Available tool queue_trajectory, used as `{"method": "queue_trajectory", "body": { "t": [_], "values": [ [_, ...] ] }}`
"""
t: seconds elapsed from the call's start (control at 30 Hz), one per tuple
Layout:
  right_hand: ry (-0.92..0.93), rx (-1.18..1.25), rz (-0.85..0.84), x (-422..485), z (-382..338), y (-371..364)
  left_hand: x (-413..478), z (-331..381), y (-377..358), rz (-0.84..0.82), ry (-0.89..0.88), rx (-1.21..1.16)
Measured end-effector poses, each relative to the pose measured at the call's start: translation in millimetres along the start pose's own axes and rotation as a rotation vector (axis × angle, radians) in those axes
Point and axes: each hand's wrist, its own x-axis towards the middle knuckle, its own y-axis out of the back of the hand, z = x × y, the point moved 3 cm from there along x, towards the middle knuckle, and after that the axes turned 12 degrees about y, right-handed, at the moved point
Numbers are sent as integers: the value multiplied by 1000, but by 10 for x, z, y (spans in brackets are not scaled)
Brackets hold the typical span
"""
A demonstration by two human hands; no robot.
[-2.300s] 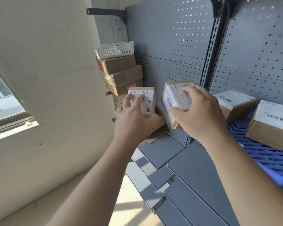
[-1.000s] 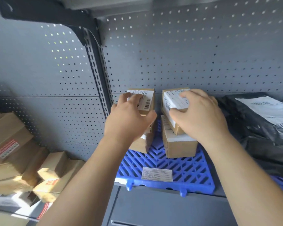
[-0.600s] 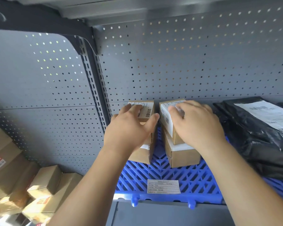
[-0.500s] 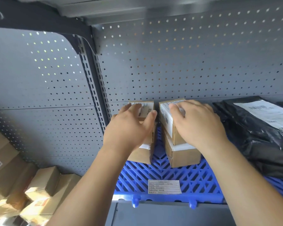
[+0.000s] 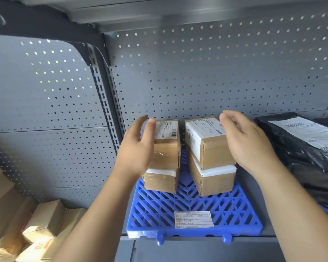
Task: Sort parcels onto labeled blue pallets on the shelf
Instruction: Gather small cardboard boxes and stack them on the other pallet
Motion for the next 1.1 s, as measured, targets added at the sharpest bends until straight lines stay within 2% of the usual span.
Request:
{"method": "queue_trajectory", "body": {
  "t": [0.13, 0.23, 0.33, 0.43, 0.6, 0.9, 1.1],
  "values": [
    [-77, 259, 69, -52, 188, 4, 43, -220, 10, -62, 181, -254],
    [-192, 468, 92, -117, 357, -48, 73, -417, -45, -220, 301, -438],
    [-260, 693, 38, -191, 437, -110, 87, -569, -109, -334, 318, -483],
    [-243, 823, 9, -258, 511, -169, 103, -672, -174, -430, 324, -516],
    [-168, 928, -40, -357, 484, -295, 99, -722, -234, -480, 337, -522],
    [-211, 956, -16, -402, 450, -468, -7, -707, -387, -530, 325, -544],
    [-242, 880, -26, -467, 474, -546, -84, -692, -472, -538, 321, -553]
  ]
}}
